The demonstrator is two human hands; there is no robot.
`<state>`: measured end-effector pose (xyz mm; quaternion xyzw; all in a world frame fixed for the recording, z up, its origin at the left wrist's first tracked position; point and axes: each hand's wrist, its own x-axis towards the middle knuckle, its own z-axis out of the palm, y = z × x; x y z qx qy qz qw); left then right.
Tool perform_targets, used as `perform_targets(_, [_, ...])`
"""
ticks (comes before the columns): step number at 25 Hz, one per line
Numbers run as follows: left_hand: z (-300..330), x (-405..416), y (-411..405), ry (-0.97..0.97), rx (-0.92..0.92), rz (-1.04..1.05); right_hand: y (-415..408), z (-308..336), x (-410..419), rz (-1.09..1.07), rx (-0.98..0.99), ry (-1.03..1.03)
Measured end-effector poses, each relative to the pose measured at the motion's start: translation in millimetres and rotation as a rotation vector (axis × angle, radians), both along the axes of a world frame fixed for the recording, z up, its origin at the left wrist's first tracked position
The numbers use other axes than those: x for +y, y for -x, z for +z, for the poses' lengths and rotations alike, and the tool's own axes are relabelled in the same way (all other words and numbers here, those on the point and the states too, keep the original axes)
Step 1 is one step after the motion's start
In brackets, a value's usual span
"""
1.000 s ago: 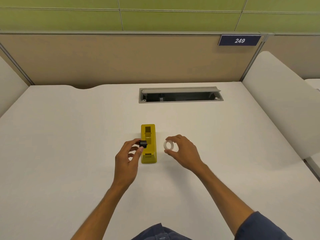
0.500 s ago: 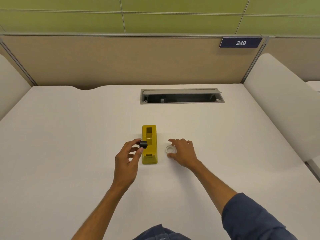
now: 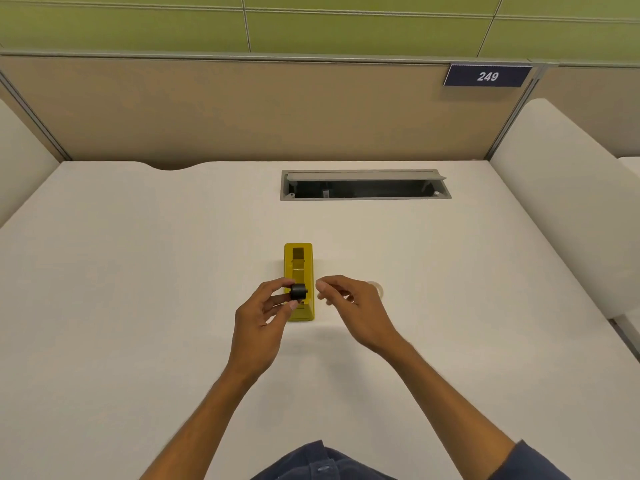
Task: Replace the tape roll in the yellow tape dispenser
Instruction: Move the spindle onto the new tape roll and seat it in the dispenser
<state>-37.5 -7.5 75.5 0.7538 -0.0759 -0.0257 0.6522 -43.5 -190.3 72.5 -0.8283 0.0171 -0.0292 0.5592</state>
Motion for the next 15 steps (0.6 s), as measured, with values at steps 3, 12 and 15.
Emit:
perform_targets(3, [2.7,-3.6,3.6,0.017,-0.007,-0.028,9.8,13.2,14.7,0.031,-0.011,-0.086])
perform_targets(12, [10.8,-6.1,1.8,0.032,0.038,-0.036,17.1,20.6,14.1,0.004,-0.016,-0.154])
perform_targets(15, [10.2,-9.9,2.0,0.010,0.074,-0.019,19.0,20.9,11.3,0.016,-0.046,-0.169])
